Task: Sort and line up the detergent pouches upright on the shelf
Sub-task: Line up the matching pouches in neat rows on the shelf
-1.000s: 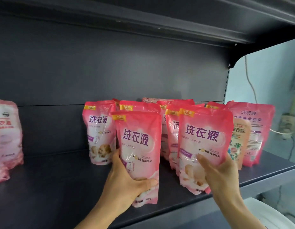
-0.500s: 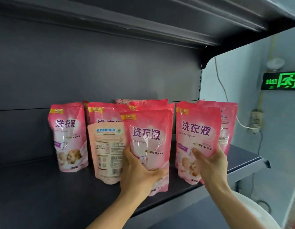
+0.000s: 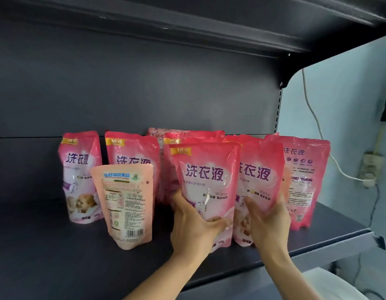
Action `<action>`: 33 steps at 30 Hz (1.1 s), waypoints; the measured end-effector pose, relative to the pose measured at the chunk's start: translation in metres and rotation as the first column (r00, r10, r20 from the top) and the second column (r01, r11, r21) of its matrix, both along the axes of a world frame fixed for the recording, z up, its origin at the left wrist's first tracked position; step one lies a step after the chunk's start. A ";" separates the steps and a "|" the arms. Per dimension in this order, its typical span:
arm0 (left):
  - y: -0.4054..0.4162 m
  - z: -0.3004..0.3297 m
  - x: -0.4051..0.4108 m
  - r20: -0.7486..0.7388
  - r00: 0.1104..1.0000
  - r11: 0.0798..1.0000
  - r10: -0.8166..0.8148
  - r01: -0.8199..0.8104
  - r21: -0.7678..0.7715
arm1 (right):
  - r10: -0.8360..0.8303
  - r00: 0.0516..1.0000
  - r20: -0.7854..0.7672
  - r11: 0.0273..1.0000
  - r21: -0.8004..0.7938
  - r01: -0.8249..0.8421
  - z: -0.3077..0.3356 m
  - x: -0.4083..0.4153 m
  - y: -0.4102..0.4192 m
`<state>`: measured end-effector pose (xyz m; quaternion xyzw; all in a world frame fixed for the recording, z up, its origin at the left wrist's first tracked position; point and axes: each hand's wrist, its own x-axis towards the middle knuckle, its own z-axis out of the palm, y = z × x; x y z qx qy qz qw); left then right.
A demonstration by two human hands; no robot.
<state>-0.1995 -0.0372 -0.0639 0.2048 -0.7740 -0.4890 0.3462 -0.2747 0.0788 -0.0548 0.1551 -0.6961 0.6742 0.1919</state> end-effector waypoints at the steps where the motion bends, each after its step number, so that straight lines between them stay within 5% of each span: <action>1: 0.000 -0.001 -0.004 0.000 1.000 1.000 -0.002 0.002 0.009 | 0.005 1.000 -0.008 1.000 -0.002 -0.005 0.000 -0.001 0.000; 12: -0.003 0.002 0.004 0.107 0.993 0.991 -0.039 0.052 -0.120 | 0.077 0.990 -0.122 0.984 0.170 -0.056 0.001 0.016 0.018; 16: -0.003 0.004 0.042 0.160 0.983 0.962 -0.090 0.127 -0.243 | -0.066 0.913 -0.403 0.984 0.127 0.127 0.010 0.041 0.029; 20: -0.006 0.007 0.091 0.102 0.995 0.931 -0.012 0.048 -0.361 | 0.082 0.820 -0.566 0.985 0.172 0.020 0.018 0.066 0.014; 27: -0.070 0.008 0.124 -0.075 0.969 0.903 0.237 -0.248 -0.350 | 0.507 0.829 -0.236 0.809 0.461 -0.364 0.019 0.084 -0.056; 33: -0.129 0.013 0.121 0.102 0.992 0.975 0.074 -0.051 -0.214 | 0.599 0.800 -0.017 0.751 0.358 -0.555 0.039 0.070 -0.118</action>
